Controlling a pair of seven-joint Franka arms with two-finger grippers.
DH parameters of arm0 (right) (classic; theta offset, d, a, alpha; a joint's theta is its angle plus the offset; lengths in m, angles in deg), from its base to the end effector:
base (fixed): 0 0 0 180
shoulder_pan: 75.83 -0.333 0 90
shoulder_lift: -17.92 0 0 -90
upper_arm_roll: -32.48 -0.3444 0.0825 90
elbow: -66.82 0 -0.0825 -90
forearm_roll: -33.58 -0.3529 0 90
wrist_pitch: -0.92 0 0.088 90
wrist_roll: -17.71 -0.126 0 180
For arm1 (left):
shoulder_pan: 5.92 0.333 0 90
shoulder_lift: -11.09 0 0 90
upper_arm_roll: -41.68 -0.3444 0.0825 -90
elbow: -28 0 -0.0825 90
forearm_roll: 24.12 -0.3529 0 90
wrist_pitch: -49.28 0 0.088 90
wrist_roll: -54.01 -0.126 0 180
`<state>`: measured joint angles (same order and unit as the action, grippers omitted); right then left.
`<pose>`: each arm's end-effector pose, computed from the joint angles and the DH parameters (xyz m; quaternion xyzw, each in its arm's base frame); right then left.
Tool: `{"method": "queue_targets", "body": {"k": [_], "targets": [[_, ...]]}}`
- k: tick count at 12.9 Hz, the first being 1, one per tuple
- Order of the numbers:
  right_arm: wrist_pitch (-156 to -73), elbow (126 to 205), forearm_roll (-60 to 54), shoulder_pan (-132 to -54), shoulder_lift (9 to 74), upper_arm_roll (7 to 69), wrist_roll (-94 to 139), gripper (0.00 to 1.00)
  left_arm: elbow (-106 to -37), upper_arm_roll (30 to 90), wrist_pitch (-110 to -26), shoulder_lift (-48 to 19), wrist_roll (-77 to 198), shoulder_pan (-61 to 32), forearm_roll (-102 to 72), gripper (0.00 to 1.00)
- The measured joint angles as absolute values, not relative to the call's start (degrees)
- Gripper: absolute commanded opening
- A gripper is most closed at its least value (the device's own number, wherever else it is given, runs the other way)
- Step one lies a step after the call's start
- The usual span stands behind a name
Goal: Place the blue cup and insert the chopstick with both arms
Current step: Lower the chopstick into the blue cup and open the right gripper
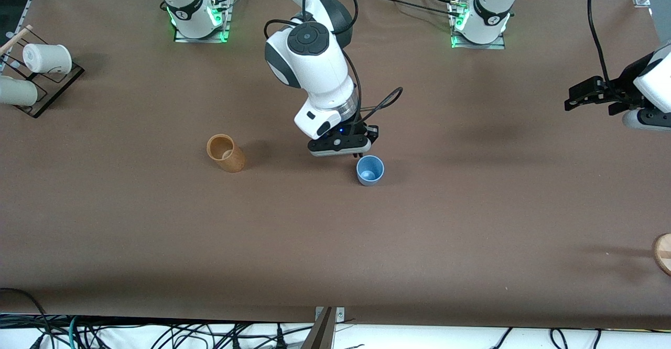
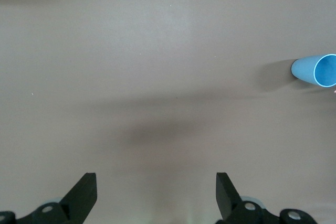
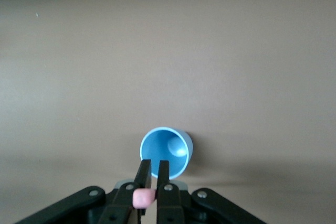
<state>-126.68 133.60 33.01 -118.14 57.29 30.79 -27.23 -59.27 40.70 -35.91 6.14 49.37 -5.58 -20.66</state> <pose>0.5601 0.5315 0.4431 -0.9823 0.0153 -0.1238 0.1397 0.5397 0.0040 0.6022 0.9972 -0.0296 -0.0597 0.0326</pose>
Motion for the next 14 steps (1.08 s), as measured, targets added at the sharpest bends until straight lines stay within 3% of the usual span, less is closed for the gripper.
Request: {"method": "queue_targets", "body": {"k": [8,9,10,11,12,14], "targets": [[-132.7,132.1,33.0,-118.0,61.2,31.9,-27.2,0.00,-59.4,40.9,-35.9,6.1,49.4,-5.7,-20.7,1.00],[-132.9,132.1,33.5,-118.1,61.7,31.9,-27.2,0.14,-59.4,40.9,-35.9,6.1,49.4,-5.7,-20.7,1.00],[-133.0,132.1,34.5,-118.1,62.0,31.9,-27.2,0.58,-59.4,40.9,-35.9,6.1,49.4,-5.7,-20.7,1.00],[-133.0,132.1,35.2,-118.2,62.3,31.9,-27.2,0.92,-59.4,40.9,-35.9,6.1,49.4,-5.7,-20.7,1.00],[-132.9,132.1,35.7,-118.2,62.4,31.9,-27.2,1.00,-59.4,40.9,-35.9,6.1,49.4,-5.7,-20.7,1.00],[-132.0,131.9,35.8,-118.2,62.4,31.9,-27.2,1.00,-59.4,40.9,-35.9,6.1,49.4,-5.7,-20.7,1.00]]}}
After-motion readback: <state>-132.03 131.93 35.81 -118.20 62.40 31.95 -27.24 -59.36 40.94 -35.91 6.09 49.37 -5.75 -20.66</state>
